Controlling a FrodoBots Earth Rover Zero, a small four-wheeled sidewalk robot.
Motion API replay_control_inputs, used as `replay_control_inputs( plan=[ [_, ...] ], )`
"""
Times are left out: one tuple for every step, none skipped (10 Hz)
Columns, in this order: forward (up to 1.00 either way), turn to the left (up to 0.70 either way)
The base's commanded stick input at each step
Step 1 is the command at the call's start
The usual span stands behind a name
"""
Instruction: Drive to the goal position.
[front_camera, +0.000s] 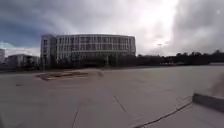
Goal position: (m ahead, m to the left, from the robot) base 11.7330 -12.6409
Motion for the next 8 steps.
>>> replay_control_inputs(
  plan=[
    [-0.08,0.00],
    [0.18,0.00],
    [0.39,0.00],
    [0.61,0.00],
    [0.70,0.00],
    [0.70,0.00],
    [0.70,0.00],
    [0.70,0.00]
  ],
)
